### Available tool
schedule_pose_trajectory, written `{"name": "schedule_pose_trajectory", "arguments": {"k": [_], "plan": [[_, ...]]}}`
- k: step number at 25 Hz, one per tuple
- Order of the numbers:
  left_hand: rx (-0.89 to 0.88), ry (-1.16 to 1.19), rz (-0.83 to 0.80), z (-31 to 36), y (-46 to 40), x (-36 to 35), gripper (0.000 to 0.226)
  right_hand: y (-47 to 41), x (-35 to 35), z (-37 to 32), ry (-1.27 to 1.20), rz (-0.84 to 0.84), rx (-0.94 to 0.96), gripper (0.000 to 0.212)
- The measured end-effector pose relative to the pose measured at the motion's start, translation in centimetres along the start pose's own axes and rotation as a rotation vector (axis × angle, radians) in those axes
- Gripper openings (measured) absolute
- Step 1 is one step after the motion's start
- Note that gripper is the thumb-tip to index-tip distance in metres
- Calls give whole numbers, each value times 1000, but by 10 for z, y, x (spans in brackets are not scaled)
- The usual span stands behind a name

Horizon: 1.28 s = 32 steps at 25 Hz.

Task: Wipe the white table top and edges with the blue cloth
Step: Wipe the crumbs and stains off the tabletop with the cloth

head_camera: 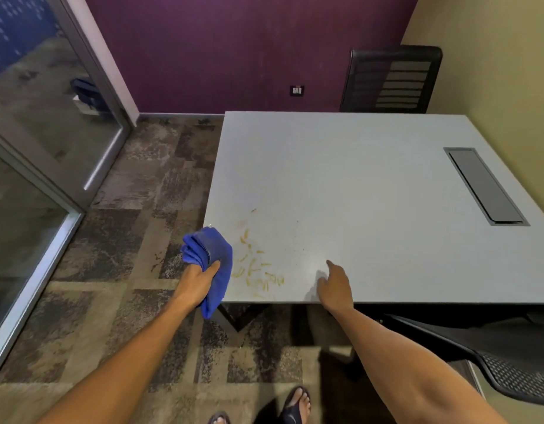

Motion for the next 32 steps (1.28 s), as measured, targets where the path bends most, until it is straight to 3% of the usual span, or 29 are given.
{"name": "schedule_pose_trajectory", "arguments": {"k": [6, 11, 15, 17, 19, 21, 25, 32], "plan": [[3, -82, 70, -26, -26, 8, 37, -19, 11, 30, 328, 29, 35, 63], [-53, -146, 130, -24, -48, 4, 28, -47, 5, 51, 462, 56, -12, 62], [-107, -221, 104, -2, -84, 2, 12, -70, -18, 45, 433, -57, -190, 78], [-151, -281, 96, 11, -108, 1, 16, -77, -34, 42, 372, -85, -273, 87], [-176, -322, 105, 19, -136, 0, 10, -83, -46, 41, 349, -38, -322, 89], [-181, -375, 96, 27, -162, -4, 19, -86, -57, 44, 356, 30, -347, 90], [-139, -433, 56, 38, -202, -18, 4, -86, -71, 48, 413, 159, -348, 91], [-127, -729, 131, 45, -265, -24, 25, -94, -78, 63, 530, 228, -343, 90]]}}
Point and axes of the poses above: each hand's wrist, its own y-axis away from the middle knuckle, its own x-axis out of the back of the hand, z = x × y, the point moved 2 cm from there along -y, towards the middle knuckle, and after that the axes turned 6 degrees about z, right-handed, at the moved point
